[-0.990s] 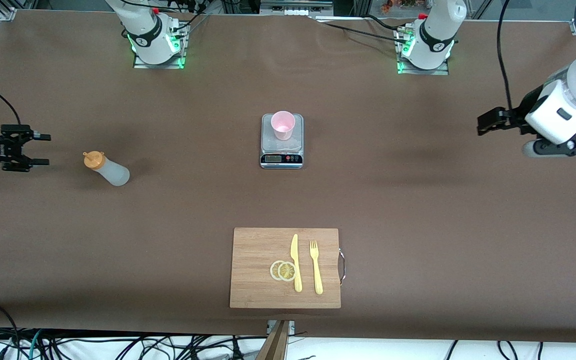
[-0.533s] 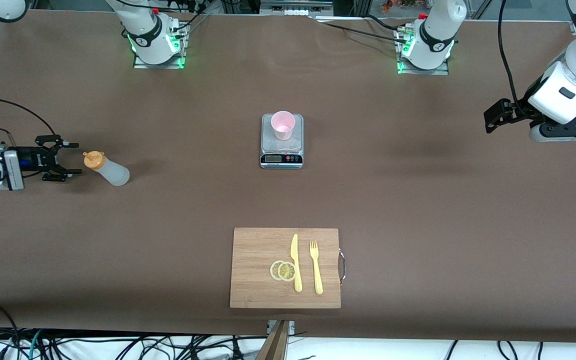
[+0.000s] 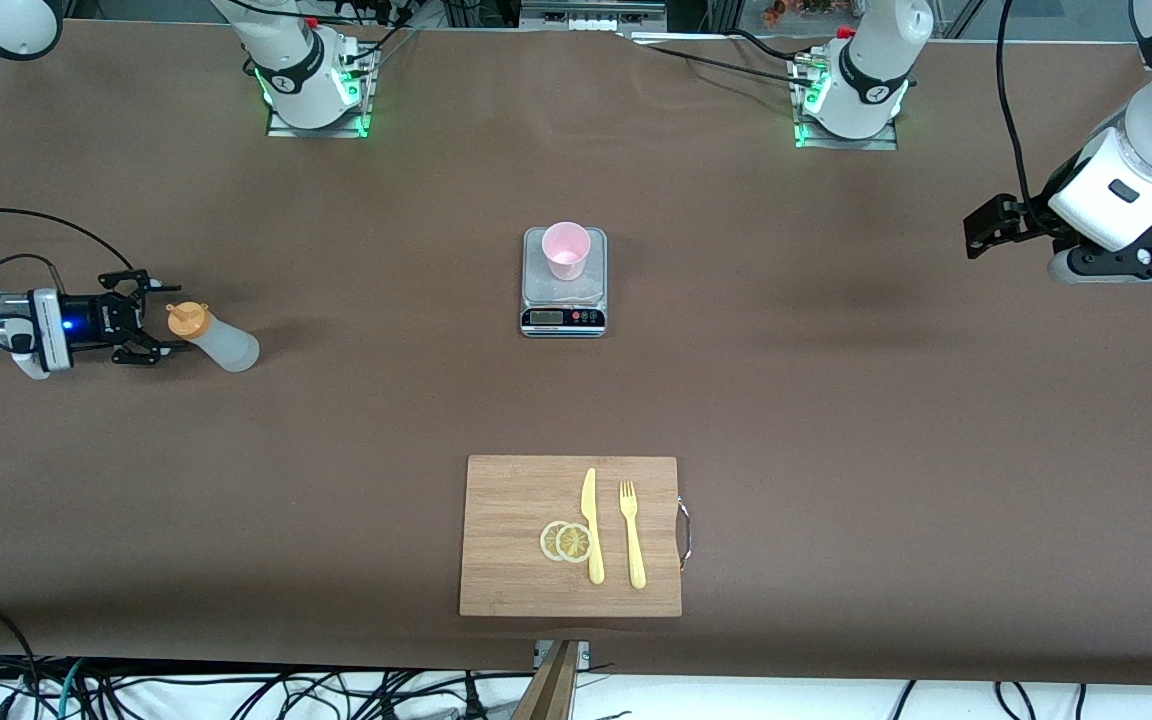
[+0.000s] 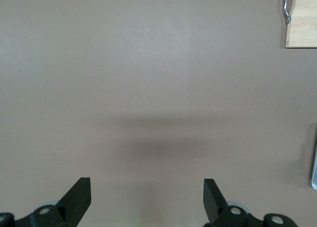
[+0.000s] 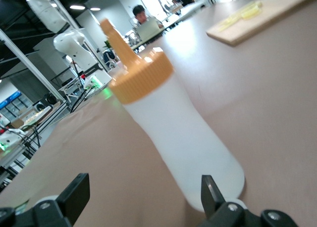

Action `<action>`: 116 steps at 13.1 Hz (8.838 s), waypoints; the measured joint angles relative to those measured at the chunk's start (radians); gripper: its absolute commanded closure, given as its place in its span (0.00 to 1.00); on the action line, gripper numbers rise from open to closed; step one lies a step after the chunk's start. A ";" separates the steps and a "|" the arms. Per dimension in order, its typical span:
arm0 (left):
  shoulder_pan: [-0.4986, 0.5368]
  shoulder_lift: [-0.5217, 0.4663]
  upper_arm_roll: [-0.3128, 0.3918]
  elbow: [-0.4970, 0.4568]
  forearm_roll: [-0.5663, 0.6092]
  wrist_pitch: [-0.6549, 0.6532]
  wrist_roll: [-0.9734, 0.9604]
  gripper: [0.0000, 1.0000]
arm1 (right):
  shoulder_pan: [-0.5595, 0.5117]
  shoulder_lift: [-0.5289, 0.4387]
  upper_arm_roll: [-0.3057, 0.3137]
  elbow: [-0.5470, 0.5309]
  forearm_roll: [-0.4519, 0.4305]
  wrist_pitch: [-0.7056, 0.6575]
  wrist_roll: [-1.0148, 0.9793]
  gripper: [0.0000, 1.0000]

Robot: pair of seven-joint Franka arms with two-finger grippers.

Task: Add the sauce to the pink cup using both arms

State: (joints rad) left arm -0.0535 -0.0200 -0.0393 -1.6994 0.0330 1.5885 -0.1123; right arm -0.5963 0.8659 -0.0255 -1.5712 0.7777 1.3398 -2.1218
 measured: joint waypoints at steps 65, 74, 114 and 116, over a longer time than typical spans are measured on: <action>0.003 0.001 0.001 -0.002 -0.002 -0.008 0.003 0.00 | 0.517 -0.200 0.023 0.089 -0.017 0.202 0.288 1.00; 0.005 0.001 0.002 -0.002 -0.002 -0.008 0.003 0.00 | 0.813 -0.213 0.023 0.081 -0.132 0.356 0.372 1.00; 0.005 0.003 0.006 -0.003 -0.002 -0.018 0.003 0.00 | 1.269 -0.323 0.024 -0.038 -0.681 0.401 1.060 1.00; 0.005 0.003 0.006 -0.003 -0.002 -0.018 0.003 0.00 | 1.276 -0.323 0.024 -0.038 -0.699 0.391 1.070 1.00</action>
State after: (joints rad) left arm -0.0484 -0.0169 -0.0338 -1.7020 0.0307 1.5702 -0.1097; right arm 0.6799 0.5426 -0.0020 -1.6095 0.0789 1.7308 -1.0516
